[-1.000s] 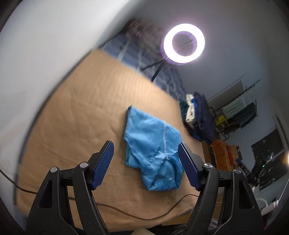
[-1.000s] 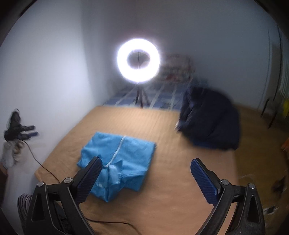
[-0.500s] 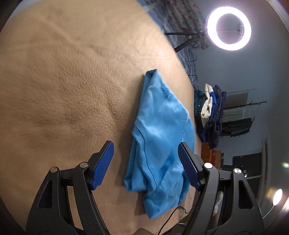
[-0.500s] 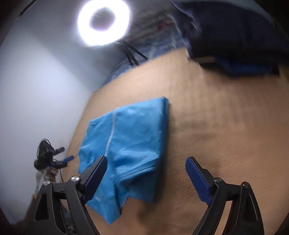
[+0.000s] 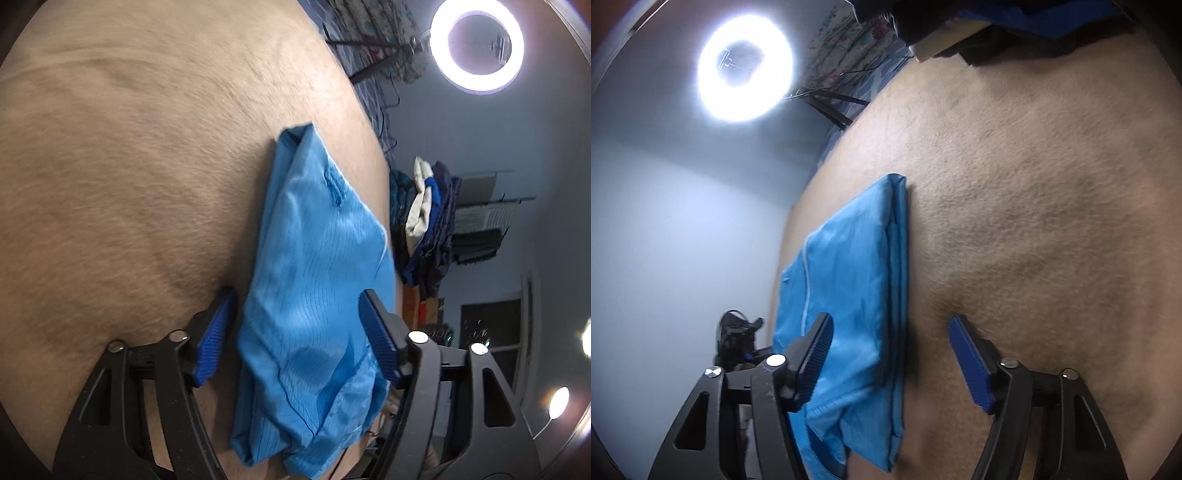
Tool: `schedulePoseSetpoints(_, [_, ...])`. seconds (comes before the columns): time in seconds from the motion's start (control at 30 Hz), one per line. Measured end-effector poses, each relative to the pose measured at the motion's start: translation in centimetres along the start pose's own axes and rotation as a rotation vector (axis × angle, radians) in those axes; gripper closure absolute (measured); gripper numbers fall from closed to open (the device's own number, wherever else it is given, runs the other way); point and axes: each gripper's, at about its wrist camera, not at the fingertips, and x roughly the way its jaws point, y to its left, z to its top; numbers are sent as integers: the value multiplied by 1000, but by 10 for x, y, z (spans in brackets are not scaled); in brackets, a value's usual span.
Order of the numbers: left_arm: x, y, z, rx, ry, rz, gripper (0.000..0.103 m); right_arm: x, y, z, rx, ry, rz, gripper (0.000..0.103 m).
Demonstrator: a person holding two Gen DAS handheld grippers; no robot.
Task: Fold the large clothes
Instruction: 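Move both tools back to the folded jacket and close on its edge, then lift the folded jacket with both tools and carry it to the navy clothes stack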
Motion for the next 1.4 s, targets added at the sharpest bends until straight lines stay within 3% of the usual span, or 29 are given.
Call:
schedulePoseSetpoints(0.27, [22,-19,1,77,27,49,41,43,21,5,-56,73,22,43])
schedulePoseSetpoints(0.33, [23,-23,0,94,20,87,51,48,25,5,-64,80,18,48])
schedulePoseSetpoints(0.4, [24,-28,-4,126,9,143,69,53,28,3,-60,94,2,68])
schedulePoseSetpoints(0.5, [23,-38,-12,201,-8,211,83,55,34,-3,-71,92,-23,80])
schedulePoseSetpoints(0.67, [22,-68,-29,333,-53,320,96,50,65,-11,-173,66,-124,93])
schedulePoseSetpoints(0.8, [17,-92,-46,432,-94,382,97,48,95,-18,-281,56,-243,96])
schedulePoseSetpoints(0.97, [8,-115,-70,518,-131,414,98,40,125,-23,-378,40,-310,98])
schedulePoseSetpoints(1.4, [-9,-184,-135,662,-161,355,98,-7,179,-42,-565,-5,-424,99])
